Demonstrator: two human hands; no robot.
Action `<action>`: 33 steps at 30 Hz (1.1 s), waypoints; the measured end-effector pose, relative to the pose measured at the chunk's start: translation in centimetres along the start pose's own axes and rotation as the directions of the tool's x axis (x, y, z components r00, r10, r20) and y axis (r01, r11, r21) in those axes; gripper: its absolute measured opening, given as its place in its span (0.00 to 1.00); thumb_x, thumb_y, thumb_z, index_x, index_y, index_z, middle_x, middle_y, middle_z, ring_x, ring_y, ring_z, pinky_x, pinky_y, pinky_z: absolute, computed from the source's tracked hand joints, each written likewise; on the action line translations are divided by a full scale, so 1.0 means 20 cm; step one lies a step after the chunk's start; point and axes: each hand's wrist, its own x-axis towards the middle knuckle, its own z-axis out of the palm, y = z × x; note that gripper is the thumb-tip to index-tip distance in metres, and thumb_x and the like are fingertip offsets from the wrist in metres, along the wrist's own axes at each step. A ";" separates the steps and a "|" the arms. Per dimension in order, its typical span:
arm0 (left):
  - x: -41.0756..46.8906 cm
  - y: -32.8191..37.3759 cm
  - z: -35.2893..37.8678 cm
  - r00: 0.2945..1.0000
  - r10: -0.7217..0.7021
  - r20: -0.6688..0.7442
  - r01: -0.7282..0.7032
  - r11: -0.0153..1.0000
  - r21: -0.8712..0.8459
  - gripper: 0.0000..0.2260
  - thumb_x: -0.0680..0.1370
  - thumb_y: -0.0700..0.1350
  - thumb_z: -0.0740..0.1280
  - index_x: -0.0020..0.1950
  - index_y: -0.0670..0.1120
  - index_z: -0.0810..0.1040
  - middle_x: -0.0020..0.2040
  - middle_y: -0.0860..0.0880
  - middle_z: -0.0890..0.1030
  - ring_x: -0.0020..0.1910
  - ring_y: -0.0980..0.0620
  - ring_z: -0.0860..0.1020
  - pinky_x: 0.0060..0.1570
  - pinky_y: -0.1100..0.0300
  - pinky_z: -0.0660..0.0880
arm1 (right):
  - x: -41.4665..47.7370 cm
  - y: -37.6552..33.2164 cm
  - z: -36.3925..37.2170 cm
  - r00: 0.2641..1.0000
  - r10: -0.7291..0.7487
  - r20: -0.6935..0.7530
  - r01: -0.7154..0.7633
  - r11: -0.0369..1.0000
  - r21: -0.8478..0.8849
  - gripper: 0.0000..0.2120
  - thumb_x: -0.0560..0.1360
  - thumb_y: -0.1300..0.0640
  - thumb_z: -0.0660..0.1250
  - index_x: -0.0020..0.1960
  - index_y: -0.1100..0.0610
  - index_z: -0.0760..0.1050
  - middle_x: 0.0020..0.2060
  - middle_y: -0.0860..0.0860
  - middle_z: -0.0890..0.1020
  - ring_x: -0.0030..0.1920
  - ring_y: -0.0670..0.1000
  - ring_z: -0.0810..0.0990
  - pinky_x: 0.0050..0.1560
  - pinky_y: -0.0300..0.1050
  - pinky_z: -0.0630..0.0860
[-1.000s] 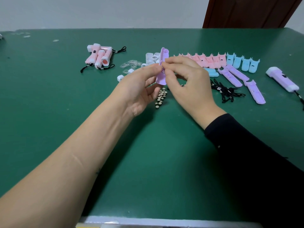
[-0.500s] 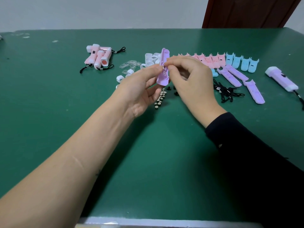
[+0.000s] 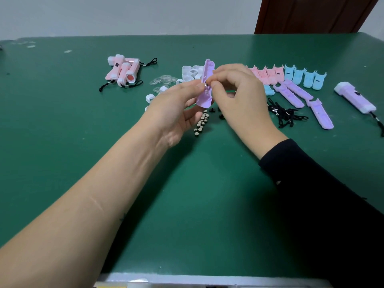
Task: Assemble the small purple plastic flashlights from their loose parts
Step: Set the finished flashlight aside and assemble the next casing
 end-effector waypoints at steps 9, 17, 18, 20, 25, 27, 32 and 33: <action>0.01 0.00 0.00 1.000 0.022 -0.018 -0.022 1.000 0.007 0.07 0.79 0.43 0.67 0.56 0.46 0.79 0.40 0.52 0.82 0.32 0.57 0.77 0.28 0.69 0.72 | -0.01 -0.02 0.02 1.000 -0.029 0.000 0.029 0.997 -0.069 0.08 0.76 0.65 0.63 0.47 0.60 0.82 0.48 0.46 0.76 0.44 0.43 0.77 0.50 0.43 0.77; 0.02 -0.01 -0.01 0.999 0.024 -0.026 -0.024 1.000 0.015 0.02 0.78 0.42 0.67 0.49 0.48 0.80 0.36 0.53 0.82 0.30 0.58 0.77 0.28 0.69 0.72 | 0.00 0.00 0.03 0.999 -0.031 0.018 0.032 0.998 -0.045 0.09 0.76 0.66 0.62 0.46 0.61 0.81 0.47 0.48 0.76 0.44 0.42 0.75 0.48 0.31 0.73; 0.02 -0.01 -0.01 1.000 0.020 -0.021 -0.020 1.000 0.012 0.03 0.79 0.42 0.67 0.49 0.48 0.80 0.36 0.53 0.82 0.30 0.58 0.78 0.28 0.69 0.72 | 0.01 0.00 0.02 0.999 -0.033 0.025 0.034 0.998 -0.047 0.09 0.76 0.66 0.62 0.46 0.61 0.81 0.48 0.48 0.76 0.45 0.42 0.75 0.48 0.31 0.73; 0.02 0.00 -0.01 1.000 0.001 -0.011 -0.001 1.000 0.001 0.03 0.79 0.43 0.67 0.50 0.49 0.79 0.37 0.53 0.82 0.30 0.59 0.79 0.28 0.69 0.72 | 0.02 0.01 0.02 0.998 -0.029 0.049 0.032 0.998 -0.060 0.09 0.76 0.66 0.62 0.46 0.60 0.81 0.49 0.48 0.76 0.46 0.42 0.75 0.48 0.30 0.71; 0.03 0.00 -0.02 0.995 -0.092 -0.046 0.088 0.993 -0.084 0.05 0.79 0.44 0.68 0.54 0.47 0.79 0.38 0.49 0.83 0.35 0.57 0.81 0.27 0.70 0.72 | 0.03 0.03 -0.01 0.995 0.068 -0.066 -0.067 0.998 0.018 0.08 0.77 0.65 0.60 0.49 0.56 0.77 0.50 0.47 0.75 0.47 0.47 0.78 0.50 0.35 0.73; 0.04 0.01 -0.03 0.991 -0.114 -0.076 0.105 0.988 -0.109 0.10 0.78 0.44 0.68 0.59 0.45 0.79 0.40 0.47 0.83 0.32 0.57 0.81 0.27 0.70 0.72 | 0.05 0.06 -0.04 0.995 0.104 -0.012 -0.104 0.990 -0.092 0.09 0.77 0.63 0.61 0.49 0.53 0.78 0.48 0.45 0.77 0.41 0.38 0.74 0.46 0.28 0.69; 0.06 0.02 -0.08 0.986 -0.111 -0.128 0.096 0.988 -0.117 0.16 0.79 0.44 0.67 0.65 0.41 0.77 0.41 0.49 0.84 0.30 0.58 0.80 0.27 0.70 0.72 | 0.03 0.13 -0.06 0.877 0.125 0.464 0.093 0.904 -0.418 0.06 0.75 0.54 0.69 0.50 0.47 0.83 0.40 0.41 0.75 0.53 0.47 0.65 0.55 0.42 0.66; 0.07 0.02 -0.09 0.985 -0.111 -0.133 0.095 0.989 -0.115 0.16 0.78 0.44 0.67 0.65 0.41 0.77 0.41 0.49 0.84 0.30 0.59 0.79 0.27 0.70 0.71 | 0.02 0.13 -0.05 0.865 0.125 0.485 0.112 0.896 -0.430 0.06 0.74 0.53 0.70 0.50 0.47 0.83 0.42 0.43 0.76 0.53 0.47 0.63 0.57 0.44 0.66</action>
